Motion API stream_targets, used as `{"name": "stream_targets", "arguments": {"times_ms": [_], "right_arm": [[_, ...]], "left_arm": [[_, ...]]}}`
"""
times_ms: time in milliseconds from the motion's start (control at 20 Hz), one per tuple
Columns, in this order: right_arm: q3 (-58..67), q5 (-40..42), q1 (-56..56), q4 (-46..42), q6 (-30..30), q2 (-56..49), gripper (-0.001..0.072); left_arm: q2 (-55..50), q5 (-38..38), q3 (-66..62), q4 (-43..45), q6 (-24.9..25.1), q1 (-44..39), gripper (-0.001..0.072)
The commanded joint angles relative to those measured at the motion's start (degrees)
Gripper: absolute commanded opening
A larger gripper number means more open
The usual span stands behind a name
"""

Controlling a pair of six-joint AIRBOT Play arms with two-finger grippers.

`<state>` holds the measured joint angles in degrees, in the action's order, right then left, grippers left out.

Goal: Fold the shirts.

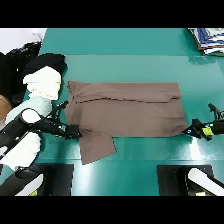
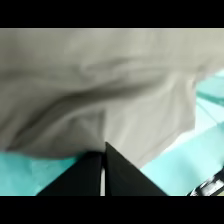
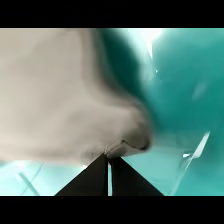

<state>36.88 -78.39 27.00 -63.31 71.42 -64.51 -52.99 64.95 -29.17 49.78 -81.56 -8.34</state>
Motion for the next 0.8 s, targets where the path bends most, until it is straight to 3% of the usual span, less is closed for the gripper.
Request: {"name": "stream_targets", "arguments": {"times_ms": [0, 150, 300, 400, 550, 750], "right_arm": [[1.92, -8.9, -0.72, -6.27, 0.72, 6.91, 0.0013], [2.25, -15.08, -0.7, -12.44, 2.58, 15.34, 0.0014], [2.64, -17.75, -1.16, -12.83, 4.9, 20.9, 0.0013], [4.81, -16.37, -4.07, -12.28, 5.7, 21.16, 0.0013], [11.23, -12.7, -10.16, -11.23, 7.37, 15.69, 0.0013], [21.29, -7.5, -16.48, -11.23, 8.33, 2.99, 0.0013]], "left_arm": [[7.23, 5.92, -0.04, 5.4, -4.81, -0.02, 0.0023], [16.33, 15.5, -0.04, 6.38, -9.03, -0.02, 0.0024], [21.77, 22.45, -0.44, 3.48, -12.02, -0.02, 0.0024], [21.9, 19.96, -2.93, 4.35, -11.15, -0.02, 0.0024], [18.21, 9.01, -8.44, 10.58, -9.49, -0.02, 0.0024], [3.82, -0.09, -16.52, 15.21, -4.68, 0.0, 0.0025]]}}
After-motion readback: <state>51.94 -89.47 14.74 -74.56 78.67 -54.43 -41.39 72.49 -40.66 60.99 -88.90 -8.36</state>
